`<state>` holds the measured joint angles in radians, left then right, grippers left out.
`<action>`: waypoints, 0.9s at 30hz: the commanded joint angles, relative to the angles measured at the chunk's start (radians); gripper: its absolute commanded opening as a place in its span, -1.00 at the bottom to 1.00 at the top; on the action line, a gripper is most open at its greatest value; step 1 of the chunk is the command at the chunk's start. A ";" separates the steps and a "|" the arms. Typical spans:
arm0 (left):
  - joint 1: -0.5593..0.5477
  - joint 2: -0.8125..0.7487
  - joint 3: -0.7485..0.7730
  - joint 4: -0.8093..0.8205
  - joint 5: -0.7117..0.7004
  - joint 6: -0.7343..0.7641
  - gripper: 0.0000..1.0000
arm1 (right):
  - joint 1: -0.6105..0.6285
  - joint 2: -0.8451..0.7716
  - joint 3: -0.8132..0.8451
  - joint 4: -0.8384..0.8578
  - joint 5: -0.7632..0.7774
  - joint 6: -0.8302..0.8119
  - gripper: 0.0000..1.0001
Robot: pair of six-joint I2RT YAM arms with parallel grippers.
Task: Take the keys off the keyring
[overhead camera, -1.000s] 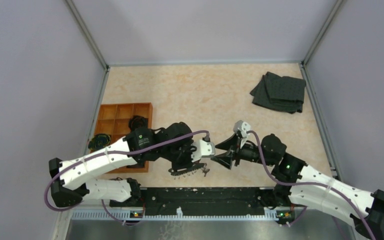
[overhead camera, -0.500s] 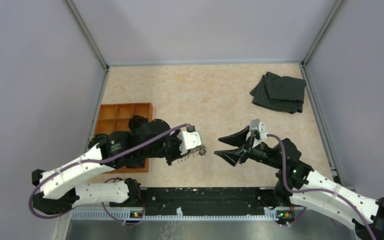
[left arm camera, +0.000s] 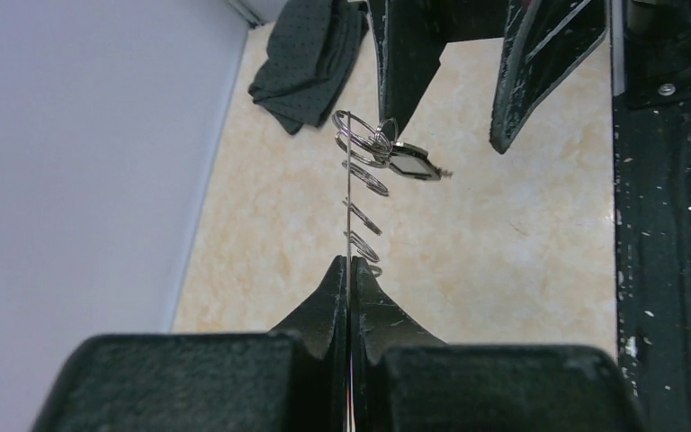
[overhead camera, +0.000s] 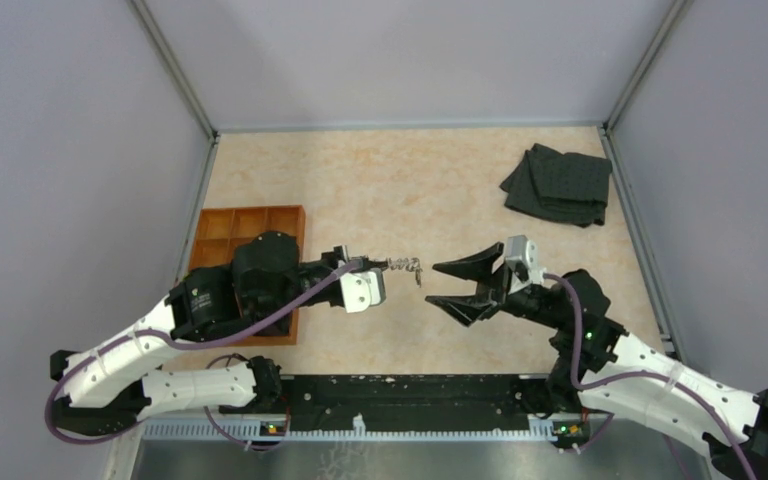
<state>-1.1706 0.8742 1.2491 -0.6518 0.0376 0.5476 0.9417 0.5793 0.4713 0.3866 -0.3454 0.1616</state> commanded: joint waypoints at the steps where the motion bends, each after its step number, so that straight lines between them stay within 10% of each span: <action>1: -0.003 -0.006 0.033 0.146 0.008 0.150 -1.00 | 0.000 0.005 0.064 0.089 -0.067 -0.048 0.15; 27: -0.003 -0.056 -0.010 0.325 0.173 0.303 -1.00 | -0.001 0.087 0.181 0.164 -0.202 0.027 0.05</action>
<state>-1.1706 0.8288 1.2453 -0.4095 0.1905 0.8227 0.9417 0.6682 0.5987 0.4889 -0.5304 0.1677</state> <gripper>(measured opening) 0.006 0.539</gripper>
